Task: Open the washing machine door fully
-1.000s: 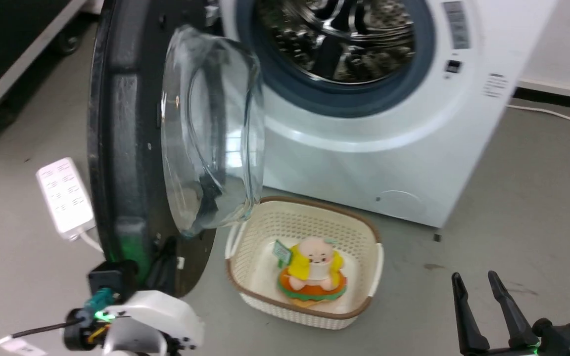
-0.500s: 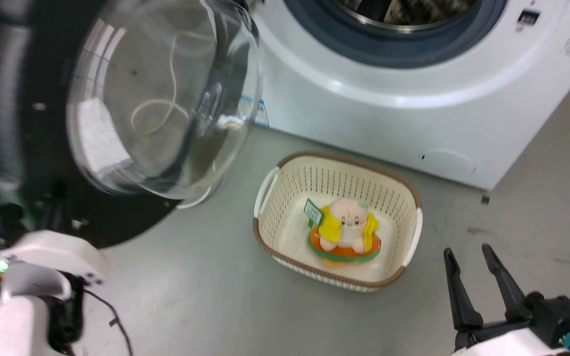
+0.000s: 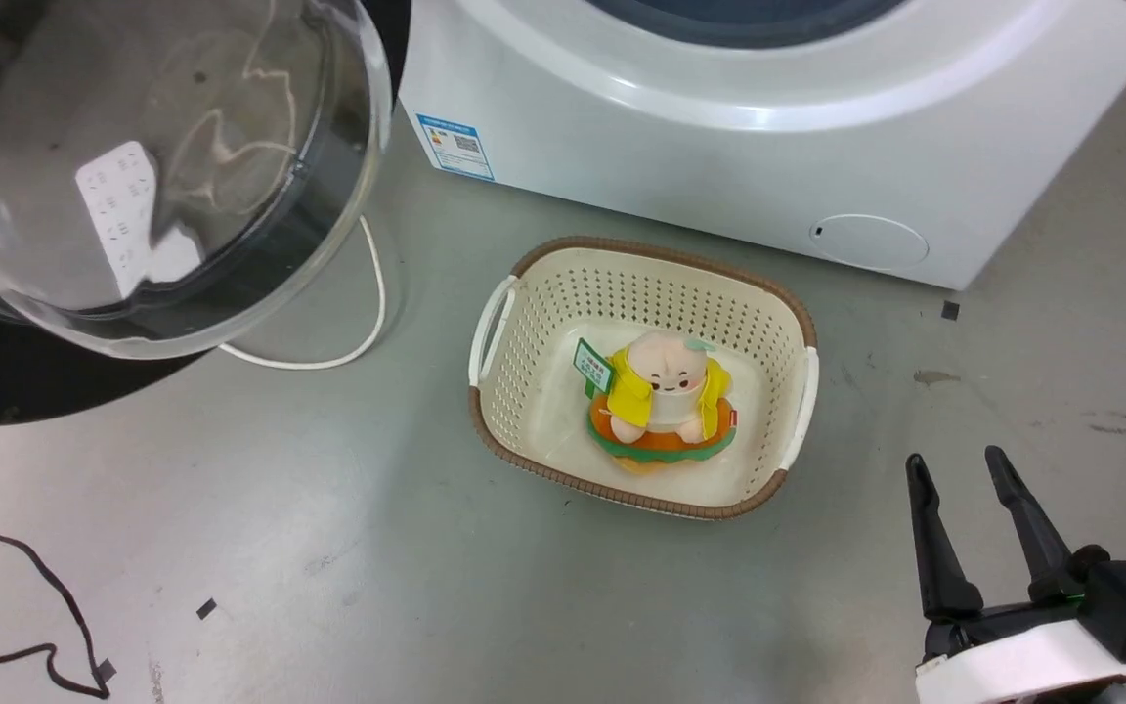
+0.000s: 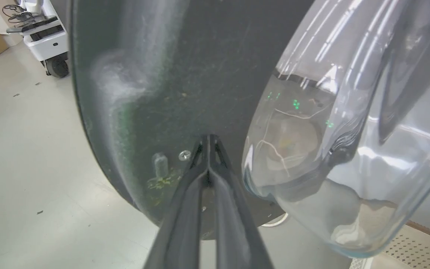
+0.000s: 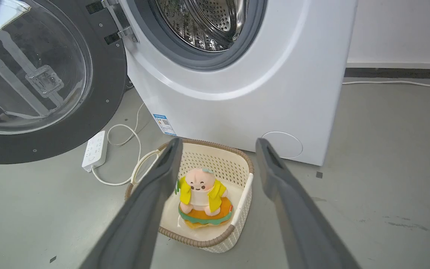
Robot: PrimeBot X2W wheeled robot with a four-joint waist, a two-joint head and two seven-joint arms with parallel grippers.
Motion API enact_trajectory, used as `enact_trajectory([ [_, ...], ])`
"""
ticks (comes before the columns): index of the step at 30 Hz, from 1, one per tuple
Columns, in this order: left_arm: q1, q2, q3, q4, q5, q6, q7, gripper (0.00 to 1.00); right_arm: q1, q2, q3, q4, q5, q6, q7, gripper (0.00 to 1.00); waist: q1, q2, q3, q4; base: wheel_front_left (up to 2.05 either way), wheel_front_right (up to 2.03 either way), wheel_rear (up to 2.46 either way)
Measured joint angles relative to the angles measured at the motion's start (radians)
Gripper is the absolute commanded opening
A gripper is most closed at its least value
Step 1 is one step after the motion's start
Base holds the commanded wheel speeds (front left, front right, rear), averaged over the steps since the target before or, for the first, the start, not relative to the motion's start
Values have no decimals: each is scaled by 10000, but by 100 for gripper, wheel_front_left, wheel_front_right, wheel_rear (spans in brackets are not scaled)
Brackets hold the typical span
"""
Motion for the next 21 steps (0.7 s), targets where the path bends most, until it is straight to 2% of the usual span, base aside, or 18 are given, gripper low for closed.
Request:
enact_trajectory([
  [6,-311,104,-117,784,-12,-205,-577,0,-23,0,-96,-17,-2,0,23,100,0,0,-11,-96,0,0,0],
  [11,-265,-40,-474,813,224,-399,-1244,0,-26,0,-136,111,6,0,-113,100,-1,0,-360,-144,0,0,0],
  [15,12,-512,-895,299,328,-598,-1854,0,-27,8,-610,282,-92,0,-236,100,-2,0,-833,-210,0,0,0],
  [21,879,-1292,-1822,-1344,796,-719,-2295,0,-30,12,-1164,217,-1049,0,-554,100,-3,0,-1728,-367,0,0,0],
])
